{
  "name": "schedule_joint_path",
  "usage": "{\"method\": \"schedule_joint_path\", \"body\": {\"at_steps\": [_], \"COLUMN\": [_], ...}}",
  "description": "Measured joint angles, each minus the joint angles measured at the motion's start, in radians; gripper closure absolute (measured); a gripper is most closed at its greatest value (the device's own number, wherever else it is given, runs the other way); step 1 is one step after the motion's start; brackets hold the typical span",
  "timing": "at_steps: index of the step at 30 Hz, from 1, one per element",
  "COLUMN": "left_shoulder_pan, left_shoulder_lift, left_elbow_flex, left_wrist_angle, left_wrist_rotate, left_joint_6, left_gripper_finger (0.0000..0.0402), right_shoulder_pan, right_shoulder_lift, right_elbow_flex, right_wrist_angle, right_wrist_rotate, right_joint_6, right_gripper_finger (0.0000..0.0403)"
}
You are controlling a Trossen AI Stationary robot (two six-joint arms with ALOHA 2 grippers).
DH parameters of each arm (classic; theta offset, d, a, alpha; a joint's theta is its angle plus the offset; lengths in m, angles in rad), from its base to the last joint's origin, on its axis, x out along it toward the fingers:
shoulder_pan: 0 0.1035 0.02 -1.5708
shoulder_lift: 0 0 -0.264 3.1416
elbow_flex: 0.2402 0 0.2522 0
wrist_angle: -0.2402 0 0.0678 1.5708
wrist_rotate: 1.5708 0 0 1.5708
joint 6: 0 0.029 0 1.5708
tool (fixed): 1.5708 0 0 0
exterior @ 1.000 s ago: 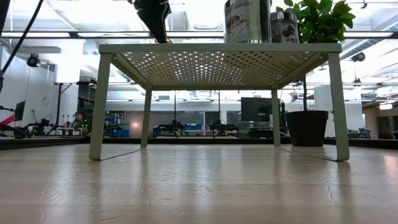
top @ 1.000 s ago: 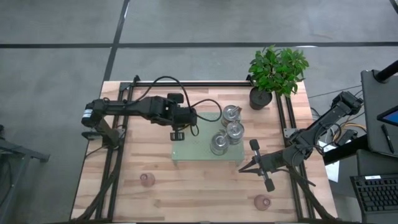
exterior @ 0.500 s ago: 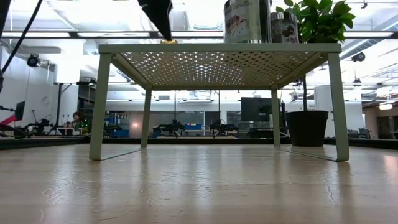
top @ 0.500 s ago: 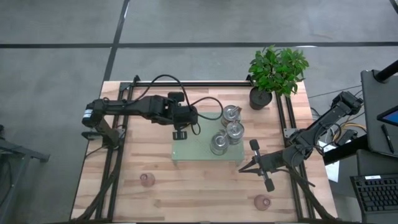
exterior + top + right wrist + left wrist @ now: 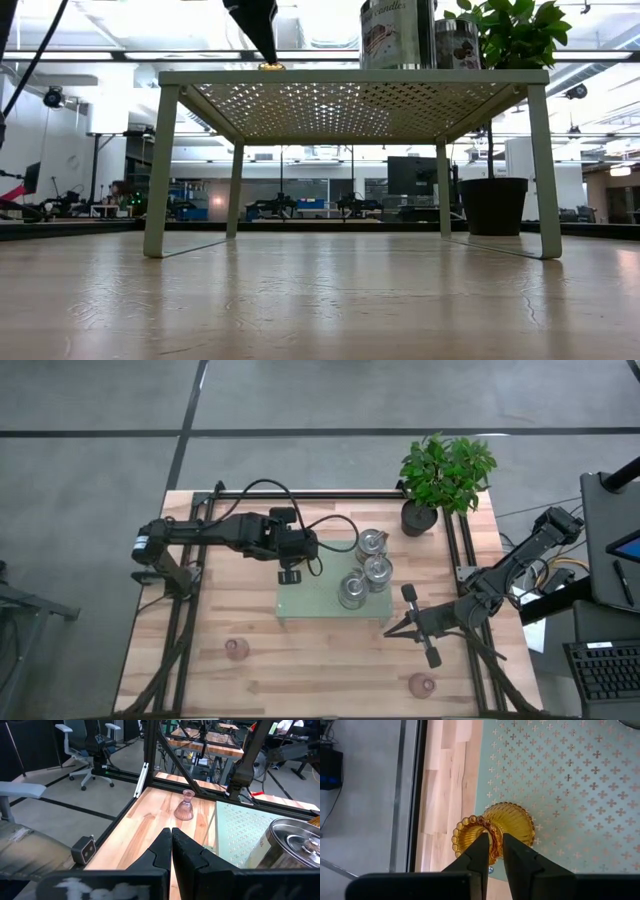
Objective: Pick & Place candle stick holders
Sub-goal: Put the yellow candle holder on the shelf, then put the left pink candle holder on the shelf
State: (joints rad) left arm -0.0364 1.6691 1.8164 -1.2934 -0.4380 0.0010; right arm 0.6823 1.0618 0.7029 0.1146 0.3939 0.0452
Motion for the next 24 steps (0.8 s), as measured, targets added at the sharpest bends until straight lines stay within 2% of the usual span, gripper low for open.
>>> {"method": "schedule_joint_path", "body": {"at_steps": [13, 18, 24], "left_shoulder_pan": [-0.006, -0.035, -0.098], "left_shoulder_lift": [-0.002, -0.002, -0.003], "left_elbow_flex": [0.127, 0.19, 0.225], "left_wrist_angle": [-0.041, -0.122, -0.22], "left_wrist_rotate": [-0.001, 0.003, 0.068], "left_joint_6": [-0.009, -0.081, -0.198], "left_gripper_finger": [0.0348, 0.0348, 0.0348], "right_shoulder_pan": [0.0, 0.0, 0.0], "right_shoulder_lift": [0.0, 0.0, 0.0], "right_elbow_flex": [0.0, 0.0, 0.0], "right_wrist_angle": [-0.001, -0.008, -0.008], "right_wrist_rotate": [0.0, 0.0, 0.0], "right_joint_6": [0.0, 0.0, 0.0], "right_gripper_finger": [0.0394, 0.0394, 0.0394]}}
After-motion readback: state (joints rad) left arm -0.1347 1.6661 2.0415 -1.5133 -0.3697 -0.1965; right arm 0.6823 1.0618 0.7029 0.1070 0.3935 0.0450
